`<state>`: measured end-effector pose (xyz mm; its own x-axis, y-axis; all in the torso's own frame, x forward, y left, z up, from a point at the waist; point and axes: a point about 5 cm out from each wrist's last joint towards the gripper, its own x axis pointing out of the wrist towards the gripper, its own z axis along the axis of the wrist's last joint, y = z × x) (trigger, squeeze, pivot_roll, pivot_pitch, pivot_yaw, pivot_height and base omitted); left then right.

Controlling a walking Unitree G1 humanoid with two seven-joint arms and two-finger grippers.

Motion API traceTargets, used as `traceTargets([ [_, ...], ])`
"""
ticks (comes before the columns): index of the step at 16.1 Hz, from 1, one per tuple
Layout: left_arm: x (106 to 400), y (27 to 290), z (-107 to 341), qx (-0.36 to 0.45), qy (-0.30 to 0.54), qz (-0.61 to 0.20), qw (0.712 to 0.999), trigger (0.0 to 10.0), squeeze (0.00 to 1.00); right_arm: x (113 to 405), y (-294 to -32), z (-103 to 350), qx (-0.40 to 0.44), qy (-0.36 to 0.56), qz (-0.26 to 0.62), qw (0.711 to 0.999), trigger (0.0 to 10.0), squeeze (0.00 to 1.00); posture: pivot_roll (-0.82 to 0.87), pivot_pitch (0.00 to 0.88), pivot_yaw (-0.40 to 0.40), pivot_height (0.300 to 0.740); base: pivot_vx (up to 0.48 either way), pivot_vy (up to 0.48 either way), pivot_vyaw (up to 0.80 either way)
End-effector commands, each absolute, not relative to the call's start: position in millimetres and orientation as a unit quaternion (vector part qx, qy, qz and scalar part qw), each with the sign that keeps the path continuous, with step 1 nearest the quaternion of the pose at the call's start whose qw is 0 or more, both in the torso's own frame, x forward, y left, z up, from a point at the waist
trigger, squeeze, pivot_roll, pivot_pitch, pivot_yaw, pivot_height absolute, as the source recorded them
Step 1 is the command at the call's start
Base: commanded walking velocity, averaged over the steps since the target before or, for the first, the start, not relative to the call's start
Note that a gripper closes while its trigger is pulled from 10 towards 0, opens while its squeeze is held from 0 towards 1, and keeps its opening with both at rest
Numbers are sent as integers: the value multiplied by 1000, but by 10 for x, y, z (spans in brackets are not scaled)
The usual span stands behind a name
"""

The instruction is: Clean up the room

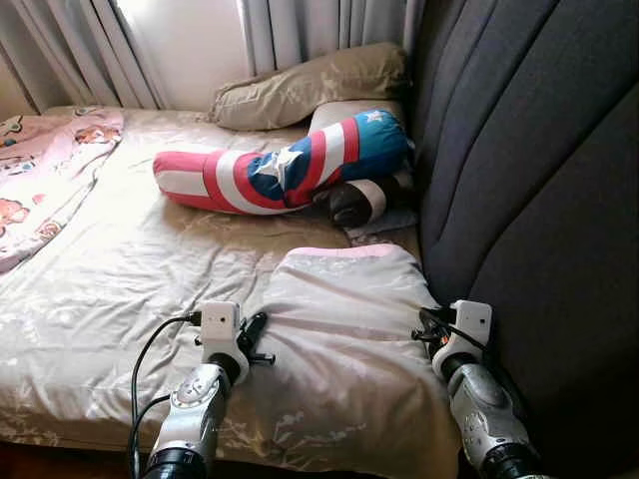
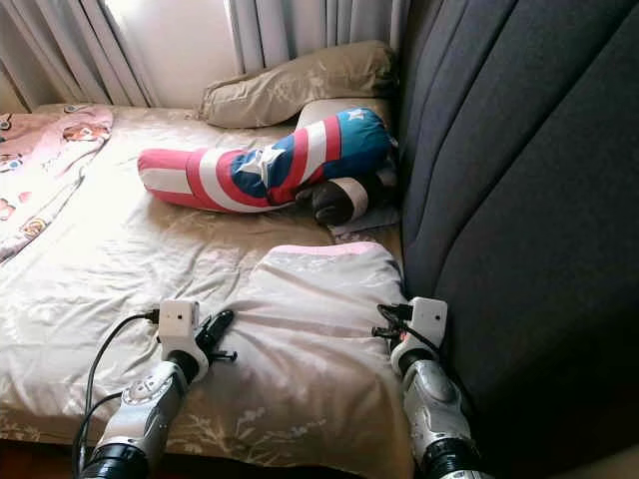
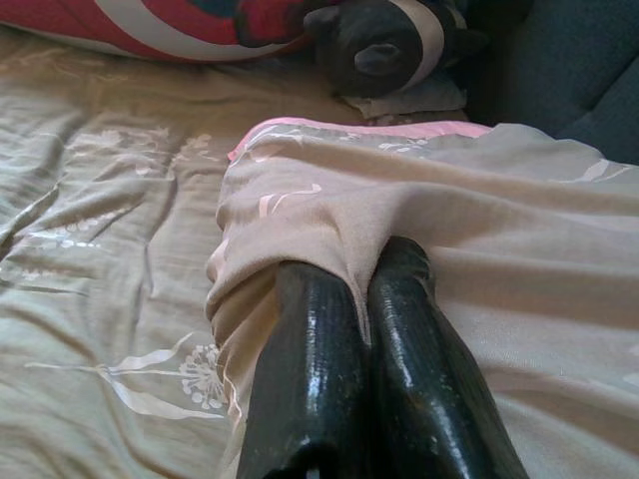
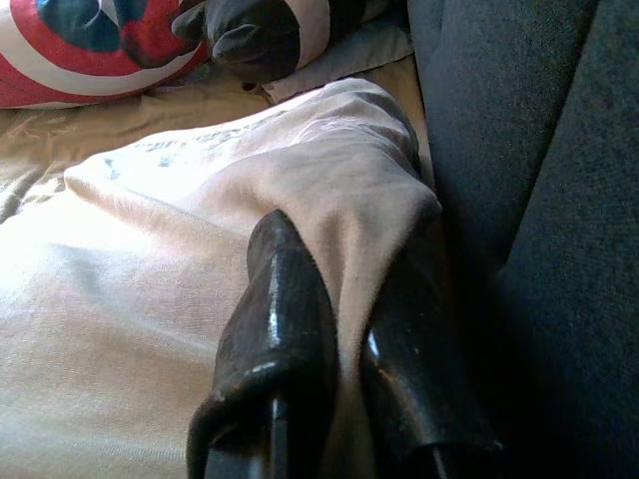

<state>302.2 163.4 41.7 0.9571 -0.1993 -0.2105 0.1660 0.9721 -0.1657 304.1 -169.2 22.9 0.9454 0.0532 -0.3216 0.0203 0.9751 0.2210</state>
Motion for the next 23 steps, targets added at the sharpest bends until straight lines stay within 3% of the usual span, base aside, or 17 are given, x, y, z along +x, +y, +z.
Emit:
traceTargets([
  [1,3081,1755,562,-65,81,-79,991,10000,0,3146,-1875,422,109,118,-22,987,10000,0,-7,0,7,740,446,0,0],
  [23,3076,1740,566,-69,80,-84,991,10000,0,3135,-1870,408,110,119,-24,986,10000,0,-6,0,10,740,473,0,0],
])
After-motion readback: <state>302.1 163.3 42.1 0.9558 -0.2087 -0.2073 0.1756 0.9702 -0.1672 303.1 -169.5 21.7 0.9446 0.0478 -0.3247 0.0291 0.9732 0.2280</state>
